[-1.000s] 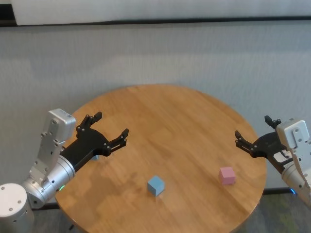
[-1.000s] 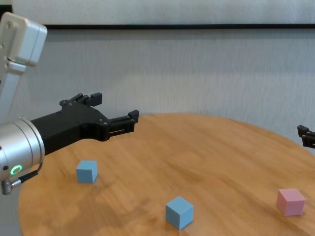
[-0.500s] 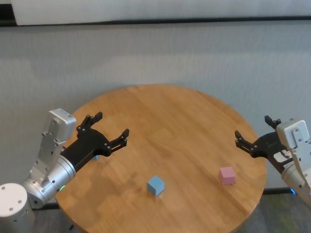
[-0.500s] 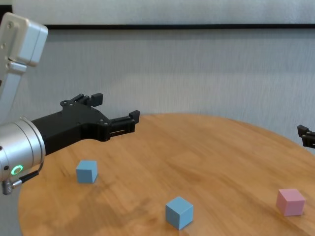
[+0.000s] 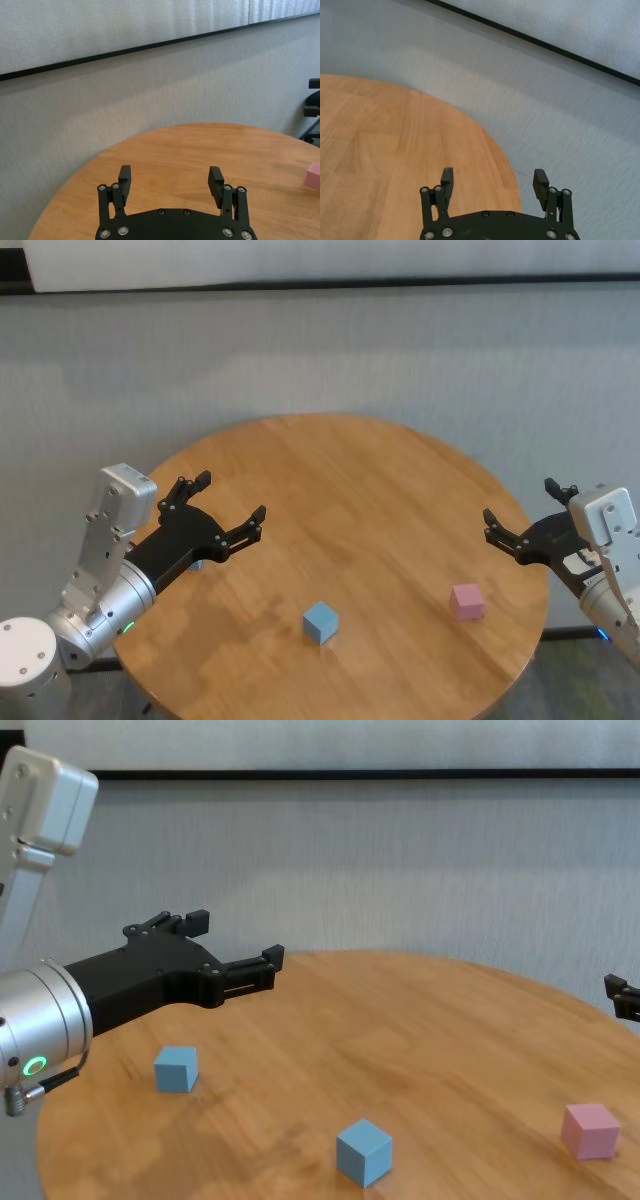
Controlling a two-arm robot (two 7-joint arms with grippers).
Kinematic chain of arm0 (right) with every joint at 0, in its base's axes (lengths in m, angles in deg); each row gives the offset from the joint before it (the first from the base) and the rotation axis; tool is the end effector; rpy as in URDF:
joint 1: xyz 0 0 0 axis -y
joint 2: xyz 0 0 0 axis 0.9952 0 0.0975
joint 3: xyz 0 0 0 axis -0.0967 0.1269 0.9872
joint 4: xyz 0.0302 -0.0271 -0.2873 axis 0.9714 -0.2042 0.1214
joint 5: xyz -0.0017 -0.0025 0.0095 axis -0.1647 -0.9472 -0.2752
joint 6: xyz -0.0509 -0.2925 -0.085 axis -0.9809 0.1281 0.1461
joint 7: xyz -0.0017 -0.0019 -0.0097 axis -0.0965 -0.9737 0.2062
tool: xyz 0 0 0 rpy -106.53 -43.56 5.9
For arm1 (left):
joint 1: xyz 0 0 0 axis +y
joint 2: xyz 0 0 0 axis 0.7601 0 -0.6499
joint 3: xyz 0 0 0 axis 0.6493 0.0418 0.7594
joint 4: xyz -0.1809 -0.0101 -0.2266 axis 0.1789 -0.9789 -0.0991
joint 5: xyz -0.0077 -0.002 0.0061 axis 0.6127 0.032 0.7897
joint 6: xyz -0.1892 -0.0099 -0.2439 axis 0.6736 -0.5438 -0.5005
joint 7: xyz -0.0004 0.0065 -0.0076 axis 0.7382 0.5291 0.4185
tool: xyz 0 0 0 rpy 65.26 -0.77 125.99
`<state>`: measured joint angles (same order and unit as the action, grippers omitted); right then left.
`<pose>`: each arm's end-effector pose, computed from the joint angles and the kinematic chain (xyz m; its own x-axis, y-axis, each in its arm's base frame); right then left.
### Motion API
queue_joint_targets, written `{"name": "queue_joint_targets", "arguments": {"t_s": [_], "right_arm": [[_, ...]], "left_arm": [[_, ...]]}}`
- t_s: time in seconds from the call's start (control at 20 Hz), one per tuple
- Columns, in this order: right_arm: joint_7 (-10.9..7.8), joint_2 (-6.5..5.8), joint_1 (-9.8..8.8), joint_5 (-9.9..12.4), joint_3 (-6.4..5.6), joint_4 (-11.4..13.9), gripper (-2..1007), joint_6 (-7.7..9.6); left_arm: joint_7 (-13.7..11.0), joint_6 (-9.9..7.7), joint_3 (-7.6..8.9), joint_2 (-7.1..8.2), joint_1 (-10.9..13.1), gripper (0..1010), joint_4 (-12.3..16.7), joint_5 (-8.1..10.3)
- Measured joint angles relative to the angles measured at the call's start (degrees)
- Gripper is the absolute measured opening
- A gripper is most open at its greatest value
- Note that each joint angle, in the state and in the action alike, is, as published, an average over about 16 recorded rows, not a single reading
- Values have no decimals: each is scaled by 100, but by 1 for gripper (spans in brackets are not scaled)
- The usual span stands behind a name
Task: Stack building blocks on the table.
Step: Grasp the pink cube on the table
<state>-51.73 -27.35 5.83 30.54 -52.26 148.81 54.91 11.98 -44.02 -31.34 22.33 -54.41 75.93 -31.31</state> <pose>0.3581 -0.0826 -0.3023 0.2921 -0.8804 0.3736 0.9553 0.2872 -0.0703 0.3834 0.0213 -0.2926 0.5745 0.7987 0.1792 -0.8085 0.5878 -0.0278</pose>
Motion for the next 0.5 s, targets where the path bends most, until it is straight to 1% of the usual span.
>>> {"name": "queue_joint_targets", "arguments": {"t_s": [0.5], "right_arm": [[0,0,0,0,0,0,1005,0]], "left_arm": [[0,-2,-4,0,-3,1002,-3,4]]}}
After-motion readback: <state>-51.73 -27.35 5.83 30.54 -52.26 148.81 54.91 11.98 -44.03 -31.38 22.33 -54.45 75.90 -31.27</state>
